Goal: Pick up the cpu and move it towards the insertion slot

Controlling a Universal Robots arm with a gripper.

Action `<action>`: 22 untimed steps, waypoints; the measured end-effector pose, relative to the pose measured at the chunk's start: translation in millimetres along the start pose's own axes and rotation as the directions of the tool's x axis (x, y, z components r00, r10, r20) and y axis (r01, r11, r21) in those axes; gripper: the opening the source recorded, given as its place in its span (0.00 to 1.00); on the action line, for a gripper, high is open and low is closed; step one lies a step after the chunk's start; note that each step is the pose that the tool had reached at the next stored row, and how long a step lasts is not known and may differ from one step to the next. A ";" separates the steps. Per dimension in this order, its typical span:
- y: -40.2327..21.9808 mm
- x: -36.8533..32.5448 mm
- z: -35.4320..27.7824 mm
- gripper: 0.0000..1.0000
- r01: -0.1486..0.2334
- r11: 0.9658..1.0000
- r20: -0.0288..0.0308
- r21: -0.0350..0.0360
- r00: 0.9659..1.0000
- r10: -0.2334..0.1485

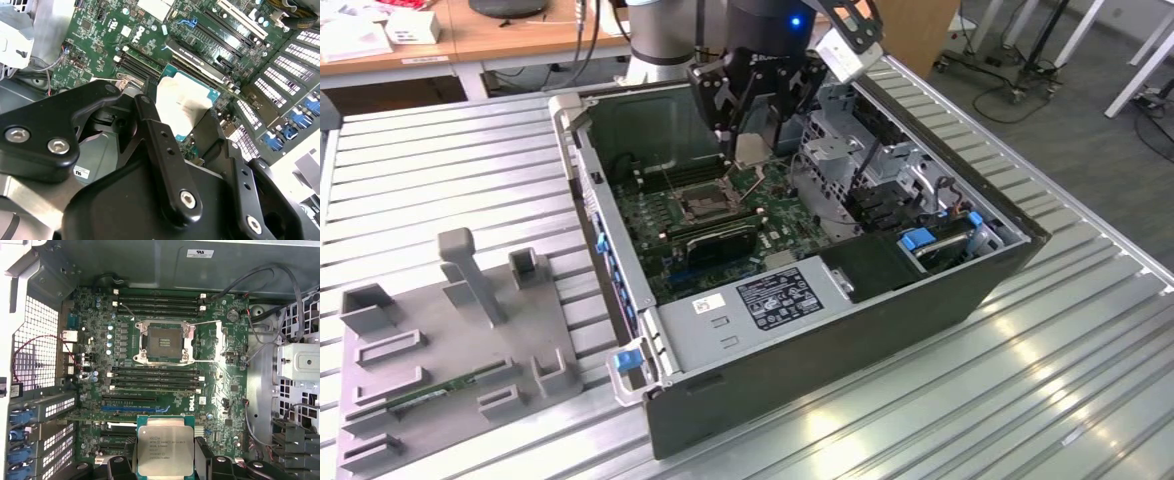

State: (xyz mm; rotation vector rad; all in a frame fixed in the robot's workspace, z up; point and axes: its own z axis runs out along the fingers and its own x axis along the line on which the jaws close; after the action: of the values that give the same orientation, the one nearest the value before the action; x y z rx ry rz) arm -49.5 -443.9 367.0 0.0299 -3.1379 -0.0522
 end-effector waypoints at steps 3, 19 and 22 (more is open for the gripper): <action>1.9 0.3 0.3 0.54 0.000 1.000 0.000 0.000 1.000 0.000; 10.6 6.3 4.7 0.54 -0.001 1.000 0.000 0.000 1.000 0.001; 12.3 7.2 5.5 0.54 -0.002 1.000 0.000 0.000 1.000 0.002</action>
State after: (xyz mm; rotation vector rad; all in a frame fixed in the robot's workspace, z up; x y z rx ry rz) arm -56.9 -431.6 361.9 0.0267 -3.1380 -0.0529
